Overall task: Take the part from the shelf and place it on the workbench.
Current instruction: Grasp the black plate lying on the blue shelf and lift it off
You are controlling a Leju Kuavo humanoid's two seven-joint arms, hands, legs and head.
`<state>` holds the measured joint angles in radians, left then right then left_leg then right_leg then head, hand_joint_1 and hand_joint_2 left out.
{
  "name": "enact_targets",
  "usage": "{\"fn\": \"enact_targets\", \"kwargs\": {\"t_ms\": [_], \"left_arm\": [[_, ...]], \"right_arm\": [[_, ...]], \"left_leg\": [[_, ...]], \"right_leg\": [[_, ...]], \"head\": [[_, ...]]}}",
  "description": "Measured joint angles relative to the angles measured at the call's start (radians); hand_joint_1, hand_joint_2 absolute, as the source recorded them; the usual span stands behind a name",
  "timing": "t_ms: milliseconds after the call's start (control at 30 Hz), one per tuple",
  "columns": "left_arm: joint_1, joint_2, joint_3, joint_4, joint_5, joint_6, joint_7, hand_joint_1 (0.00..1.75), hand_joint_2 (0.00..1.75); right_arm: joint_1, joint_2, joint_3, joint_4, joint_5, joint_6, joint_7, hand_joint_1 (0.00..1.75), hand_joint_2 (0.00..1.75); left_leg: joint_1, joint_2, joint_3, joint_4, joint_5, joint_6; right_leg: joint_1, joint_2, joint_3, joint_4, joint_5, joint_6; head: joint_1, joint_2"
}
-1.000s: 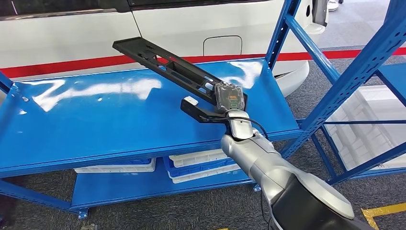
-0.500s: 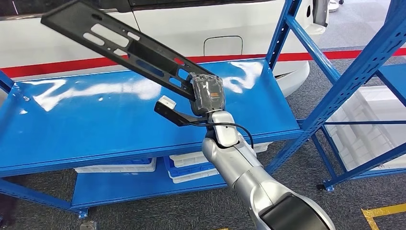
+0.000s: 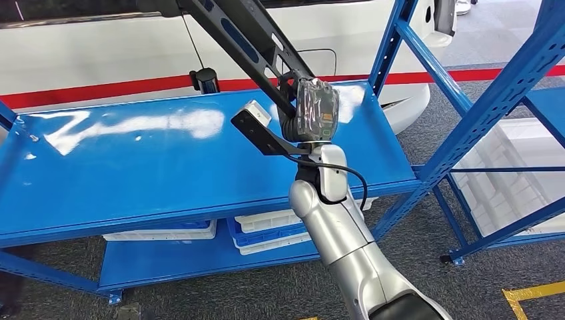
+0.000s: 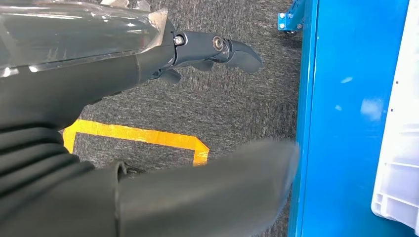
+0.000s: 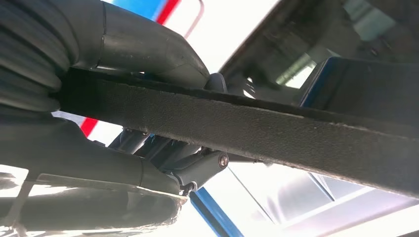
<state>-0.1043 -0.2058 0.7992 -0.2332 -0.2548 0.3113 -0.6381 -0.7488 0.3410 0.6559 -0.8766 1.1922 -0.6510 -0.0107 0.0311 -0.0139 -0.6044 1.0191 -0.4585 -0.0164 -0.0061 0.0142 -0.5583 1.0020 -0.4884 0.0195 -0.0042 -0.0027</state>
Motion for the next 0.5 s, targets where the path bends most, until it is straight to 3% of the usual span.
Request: {"fn": "enact_targets", "kwargs": {"t_ms": [267, 500], "left_arm": [[-0.001, 0.000, -0.002, 0.006, 0.000, 0.003, 0.006, 0.00, 1.75], [-0.002, -0.004, -0.001, 0.008, 0.009, -0.080, 0.021, 0.00, 1.75]], "right_arm": [[0.021, 0.000, 0.012, -0.084, -0.025, 0.008, -0.002, 1.75, 1.75], [0.019, 0.000, 0.047, -0.108, -0.187, 0.056, 0.002, 1.75, 1.75]], "left_leg": [[0.000, 0.000, 0.000, 0.000, 0.000, 0.000], [-0.001, -0.001, 0.000, 0.001, -0.001, 0.001]], "right_leg": [[0.000, 0.000, 0.000, 0.000, 0.000, 0.000], [-0.002, 0.000, 0.000, -0.001, 0.000, 0.000]], "head": [[0.000, 0.000], [0.000, 0.000]]}}
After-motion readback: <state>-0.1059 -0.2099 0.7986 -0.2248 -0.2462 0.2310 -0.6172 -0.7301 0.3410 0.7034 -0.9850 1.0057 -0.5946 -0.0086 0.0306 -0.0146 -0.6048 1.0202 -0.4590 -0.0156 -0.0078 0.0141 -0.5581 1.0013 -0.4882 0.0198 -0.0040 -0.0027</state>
